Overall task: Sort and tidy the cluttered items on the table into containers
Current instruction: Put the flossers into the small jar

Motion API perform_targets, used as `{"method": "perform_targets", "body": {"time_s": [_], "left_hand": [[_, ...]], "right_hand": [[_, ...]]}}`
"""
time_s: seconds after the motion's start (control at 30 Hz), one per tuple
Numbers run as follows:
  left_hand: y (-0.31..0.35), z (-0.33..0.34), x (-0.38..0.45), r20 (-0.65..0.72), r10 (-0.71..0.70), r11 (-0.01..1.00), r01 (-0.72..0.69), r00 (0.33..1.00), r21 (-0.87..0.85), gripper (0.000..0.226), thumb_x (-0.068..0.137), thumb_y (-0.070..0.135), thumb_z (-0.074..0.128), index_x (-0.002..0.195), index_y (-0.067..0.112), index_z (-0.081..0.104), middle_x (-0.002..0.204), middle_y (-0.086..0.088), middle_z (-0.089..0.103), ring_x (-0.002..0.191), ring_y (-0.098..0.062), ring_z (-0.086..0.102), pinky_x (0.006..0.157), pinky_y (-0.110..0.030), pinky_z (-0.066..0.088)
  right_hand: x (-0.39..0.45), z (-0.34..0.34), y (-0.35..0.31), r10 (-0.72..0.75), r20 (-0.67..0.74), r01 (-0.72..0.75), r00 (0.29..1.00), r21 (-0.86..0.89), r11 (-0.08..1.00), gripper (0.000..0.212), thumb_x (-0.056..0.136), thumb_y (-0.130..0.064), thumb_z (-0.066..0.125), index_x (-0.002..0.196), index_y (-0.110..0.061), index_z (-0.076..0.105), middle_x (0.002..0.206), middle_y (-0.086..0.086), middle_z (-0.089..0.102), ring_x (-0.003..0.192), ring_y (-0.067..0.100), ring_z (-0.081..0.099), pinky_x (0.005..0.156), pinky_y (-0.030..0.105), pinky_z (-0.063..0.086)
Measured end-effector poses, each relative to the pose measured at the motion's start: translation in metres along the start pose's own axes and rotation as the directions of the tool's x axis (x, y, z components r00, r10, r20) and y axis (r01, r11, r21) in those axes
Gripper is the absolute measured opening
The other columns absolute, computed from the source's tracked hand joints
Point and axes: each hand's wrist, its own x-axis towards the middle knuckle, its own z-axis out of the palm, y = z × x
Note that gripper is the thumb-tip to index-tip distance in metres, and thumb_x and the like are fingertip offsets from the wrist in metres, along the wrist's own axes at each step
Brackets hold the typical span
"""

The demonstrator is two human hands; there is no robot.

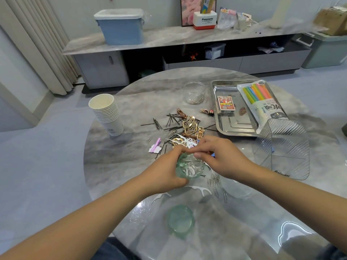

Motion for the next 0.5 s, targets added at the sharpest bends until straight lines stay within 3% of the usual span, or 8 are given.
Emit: {"method": "perform_targets", "body": {"time_s": [0.2, 0.33, 0.5], "left_hand": [[0.001, 0.0008, 0.0005, -0.006, 0.019, 1.0, -0.019, 1.0, 0.007, 0.059, 0.07, 0.018, 0.074, 0.12, 0.025, 0.043, 0.105, 0.007, 0.058, 0.095, -0.013, 0.056, 0.086, -0.035, 0.048], [-0.0006, -0.002, 0.0008, -0.033, 0.013, 1.0, -0.012, 0.999, 0.025, 0.062, 0.071, 0.019, 0.075, 0.123, 0.025, 0.041, 0.1, 0.012, 0.053, 0.085, -0.001, 0.051, 0.079, -0.021, 0.045], [-0.0009, -0.0041, 0.0007, -0.035, 0.035, 0.999, -0.033, 0.999, 0.032, 0.055, 0.071, 0.016, 0.074, 0.116, 0.023, 0.044, 0.09, 0.018, 0.05, 0.077, 0.013, 0.046, 0.061, -0.006, 0.034]], "right_hand": [[-0.0042, 0.0021, -0.0041, 0.095, -0.056, -0.087, 0.994, 0.132, 0.987, 0.015, 0.078, -0.008, 0.071, 0.078, -0.022, 0.074, 0.069, -0.015, 0.057, 0.065, -0.006, 0.053, 0.061, 0.007, 0.037], [-0.0041, -0.0002, -0.0058, 0.088, -0.104, -0.061, 0.991, 0.241, 0.969, 0.024, 0.084, -0.008, 0.064, 0.088, -0.029, 0.072, 0.078, -0.012, 0.056, 0.069, 0.001, 0.051, 0.063, 0.01, 0.038], [-0.0038, 0.0086, -0.0027, 0.015, -0.119, 0.005, 0.993, 0.171, 0.985, 0.015, 0.082, -0.015, 0.071, 0.091, -0.026, 0.076, 0.085, -0.004, 0.064, 0.077, 0.006, 0.054, 0.065, 0.009, 0.039]]}}
